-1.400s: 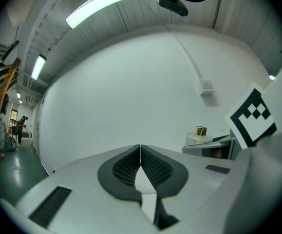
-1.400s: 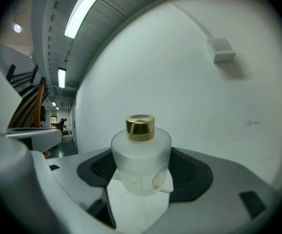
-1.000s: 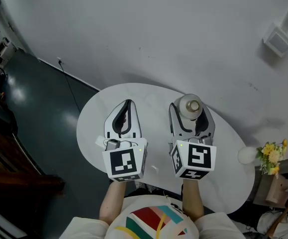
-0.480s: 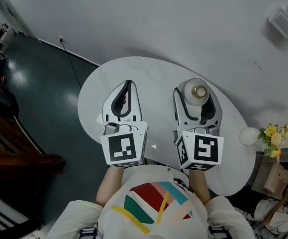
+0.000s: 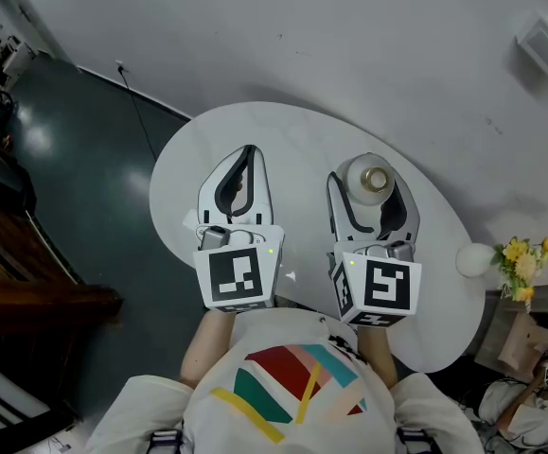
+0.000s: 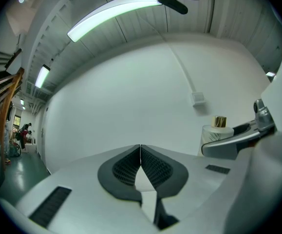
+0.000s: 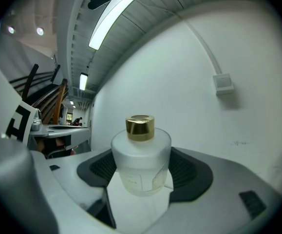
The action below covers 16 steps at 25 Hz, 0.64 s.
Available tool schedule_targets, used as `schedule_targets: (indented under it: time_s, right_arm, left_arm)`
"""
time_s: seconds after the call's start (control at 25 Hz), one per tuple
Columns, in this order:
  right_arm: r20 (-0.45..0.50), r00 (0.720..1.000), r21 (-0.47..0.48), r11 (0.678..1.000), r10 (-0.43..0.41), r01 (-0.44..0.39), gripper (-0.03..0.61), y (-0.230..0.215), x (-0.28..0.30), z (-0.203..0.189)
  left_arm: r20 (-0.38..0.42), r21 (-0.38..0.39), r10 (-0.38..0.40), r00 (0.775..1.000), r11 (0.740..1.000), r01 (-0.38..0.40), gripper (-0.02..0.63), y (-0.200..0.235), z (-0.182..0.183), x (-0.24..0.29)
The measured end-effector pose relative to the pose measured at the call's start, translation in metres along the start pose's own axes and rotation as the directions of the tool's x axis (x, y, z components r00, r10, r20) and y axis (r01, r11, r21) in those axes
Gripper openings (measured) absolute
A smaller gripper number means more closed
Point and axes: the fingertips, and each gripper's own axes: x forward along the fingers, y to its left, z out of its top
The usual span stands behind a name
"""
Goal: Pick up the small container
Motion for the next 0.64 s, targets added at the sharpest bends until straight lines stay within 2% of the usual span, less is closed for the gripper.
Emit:
schedule_targets:
  time_s: [0.64]
  right_arm:
    - [0.001, 1.000, -0.011, 0.999, 0.031, -0.031, 0.333, 0.0112, -0.0001, 0.0004]
  left_arm:
    - [0.008, 0.007, 0.028, 1.000, 1.000, -0.028, 0.018, 0.0082, 0.0043, -0.0073]
